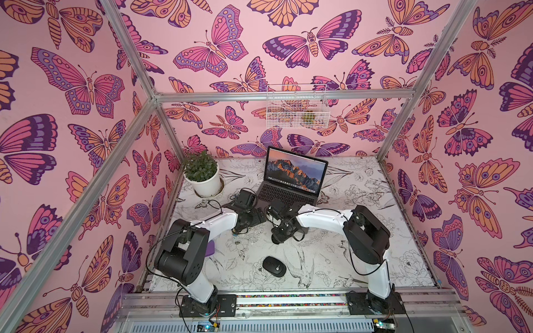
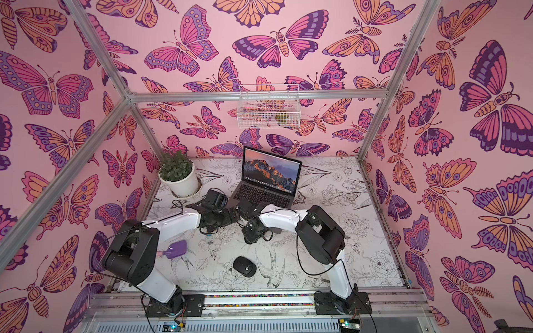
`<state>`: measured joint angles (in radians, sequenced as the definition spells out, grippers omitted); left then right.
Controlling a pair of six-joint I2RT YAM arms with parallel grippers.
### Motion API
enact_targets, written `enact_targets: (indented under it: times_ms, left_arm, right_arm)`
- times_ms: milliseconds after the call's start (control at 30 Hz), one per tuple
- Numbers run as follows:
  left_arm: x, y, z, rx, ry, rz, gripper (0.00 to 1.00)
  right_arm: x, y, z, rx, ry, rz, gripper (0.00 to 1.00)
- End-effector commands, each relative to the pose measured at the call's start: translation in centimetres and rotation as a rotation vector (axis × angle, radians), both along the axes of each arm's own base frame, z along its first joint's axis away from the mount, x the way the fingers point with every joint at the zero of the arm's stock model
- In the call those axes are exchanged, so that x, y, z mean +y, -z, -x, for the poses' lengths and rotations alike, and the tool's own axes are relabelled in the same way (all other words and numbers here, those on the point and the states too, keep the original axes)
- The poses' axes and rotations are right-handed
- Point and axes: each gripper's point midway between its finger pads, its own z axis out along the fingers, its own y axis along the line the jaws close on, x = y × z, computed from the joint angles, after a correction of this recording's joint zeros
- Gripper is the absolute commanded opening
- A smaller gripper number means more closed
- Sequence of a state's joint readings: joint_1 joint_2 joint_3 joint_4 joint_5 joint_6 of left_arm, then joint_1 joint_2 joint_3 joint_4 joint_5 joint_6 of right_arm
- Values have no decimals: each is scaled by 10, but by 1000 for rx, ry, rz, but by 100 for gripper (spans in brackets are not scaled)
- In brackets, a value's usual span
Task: Insert the wireless mouse receiver into the laptop
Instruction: Pick up the USB plug at the center of the board, then adjust the laptop at the center of the board.
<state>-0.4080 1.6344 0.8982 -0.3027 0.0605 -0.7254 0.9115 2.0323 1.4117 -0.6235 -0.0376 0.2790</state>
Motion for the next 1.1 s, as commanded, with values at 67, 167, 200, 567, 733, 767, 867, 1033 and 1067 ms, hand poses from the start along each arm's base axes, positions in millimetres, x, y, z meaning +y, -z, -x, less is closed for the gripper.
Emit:
enact_targets:
  times_ms: [67,167,200,567,733,767,867,1033,1067]
  left_arm:
    - [-9,-1,-6,3,-14,43,100]
    - [-10,2,-9,8,-34,53,100]
    - [-10,4,-10,12,-51,56,100]
    - [-16,36,-32,55,-190,91,100]
    - [-4,41,-59,-14,-240,5,100]
    - [-6,41,-67,-27,-229,-3,100]
    - [-11,41,-89,-62,-207,-30,100]
    - [-16,25,-110,-103,-178,-52,100]
    - [-14,19,-108,-104,-183,-53,100]
  right_arm:
    - [-22,-12,-2,-60,0,56,19]
    - [-34,-23,-6,-85,19,42,18]
    - [-40,-25,-7,-87,27,43,18]
    - [-146,-19,-31,-74,255,54,18]
    - [-189,-16,-38,-63,363,53,19]
    - [-195,-16,-39,-61,378,54,19]
    - [-209,-16,-45,-52,406,44,19]
    - [-212,-17,-58,-39,333,57,19]
    - [-212,-15,-61,-37,324,62,19]
